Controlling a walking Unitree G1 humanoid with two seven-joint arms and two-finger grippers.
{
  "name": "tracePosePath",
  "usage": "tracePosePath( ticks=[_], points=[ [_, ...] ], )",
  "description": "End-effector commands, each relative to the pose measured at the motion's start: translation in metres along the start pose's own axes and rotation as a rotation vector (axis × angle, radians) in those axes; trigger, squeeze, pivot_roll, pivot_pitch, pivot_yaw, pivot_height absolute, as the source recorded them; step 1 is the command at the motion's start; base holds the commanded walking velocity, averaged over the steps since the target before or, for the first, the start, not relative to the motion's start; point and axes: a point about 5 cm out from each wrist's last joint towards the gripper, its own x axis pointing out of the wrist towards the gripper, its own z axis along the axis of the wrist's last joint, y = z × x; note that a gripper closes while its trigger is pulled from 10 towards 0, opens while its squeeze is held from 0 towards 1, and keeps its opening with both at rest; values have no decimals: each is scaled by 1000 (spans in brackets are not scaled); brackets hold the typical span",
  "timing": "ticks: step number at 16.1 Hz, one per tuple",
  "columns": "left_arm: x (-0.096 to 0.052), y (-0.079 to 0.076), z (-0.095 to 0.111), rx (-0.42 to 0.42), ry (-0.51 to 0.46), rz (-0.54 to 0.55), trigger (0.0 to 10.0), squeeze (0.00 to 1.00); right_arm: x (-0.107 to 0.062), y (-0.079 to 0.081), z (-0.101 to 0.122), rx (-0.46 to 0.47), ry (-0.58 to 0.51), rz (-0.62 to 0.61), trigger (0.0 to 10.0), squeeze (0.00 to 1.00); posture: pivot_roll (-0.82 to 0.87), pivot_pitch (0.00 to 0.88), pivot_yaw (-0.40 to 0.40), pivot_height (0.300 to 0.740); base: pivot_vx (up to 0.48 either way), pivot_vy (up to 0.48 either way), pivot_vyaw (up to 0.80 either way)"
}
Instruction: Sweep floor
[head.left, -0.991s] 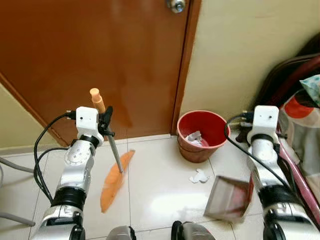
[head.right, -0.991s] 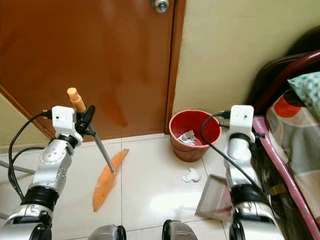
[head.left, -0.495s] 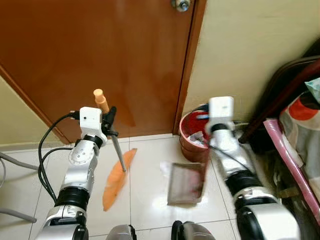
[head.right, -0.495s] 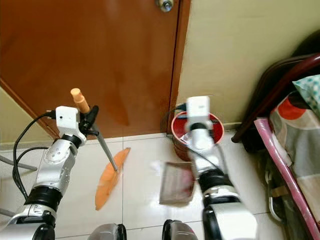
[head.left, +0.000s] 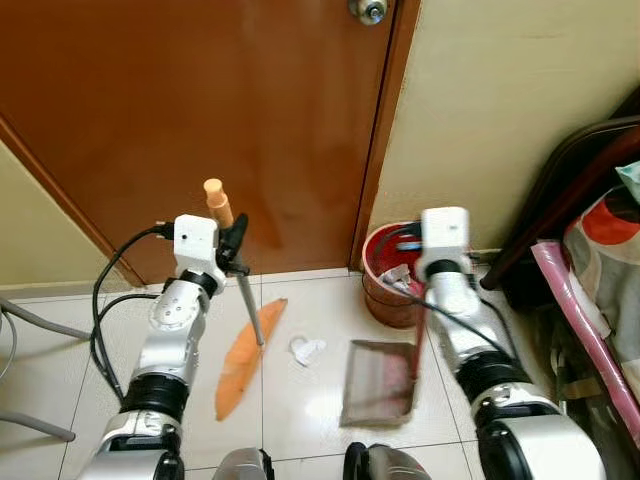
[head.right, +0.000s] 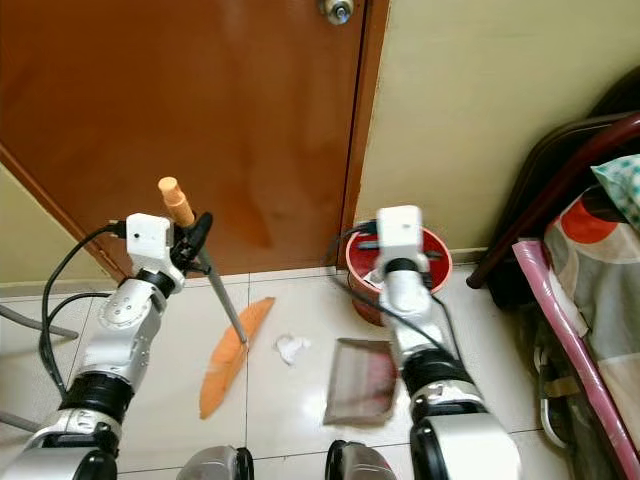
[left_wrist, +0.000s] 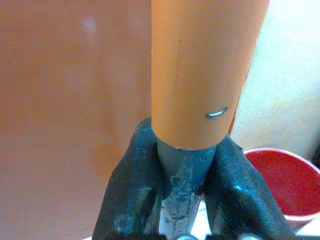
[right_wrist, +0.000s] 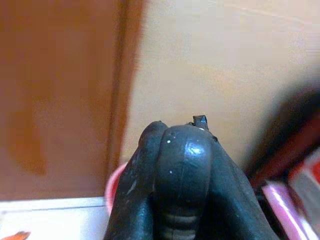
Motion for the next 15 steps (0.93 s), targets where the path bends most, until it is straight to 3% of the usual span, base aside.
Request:
tracePosePath(
  ticks=[1,4,7,8,12,14,15],
  points=[
    [10,-10,13,-14,-61,-36,10000,0,-2,-4,-4,24,11,-38,10000,0,12,118,-24,740,0,0,0],
    [16,-38,20,-101,-70,-165,10000,0,-4,-2,-8,39,28,-52,10000,0,2,117,-13,740,0,0,0],
    [9,-46,19,-190,-50,-172,10000,0,-8,2,-13,41,48,-47,10000,0,7,124,-7,740,0,0,0],
    [8,-45,19,-207,-49,-154,10000,0,-8,4,-14,38,53,-40,10000,0,7,124,-7,740,0,0,0],
    [15,-25,33,-462,-84,97,10000,0,-8,18,-12,37,66,14,10000,0,14,129,-20,740,0,0,0],
    [17,-13,38,-537,-100,168,10000,0,-7,20,-10,42,63,20,10000,0,11,128,-20,740,0,0,0],
    [16,-9,38,-517,-100,176,10000,0,-8,20,-10,43,62,21,10000,0,11,128,-20,740,0,0,0]
  ],
)
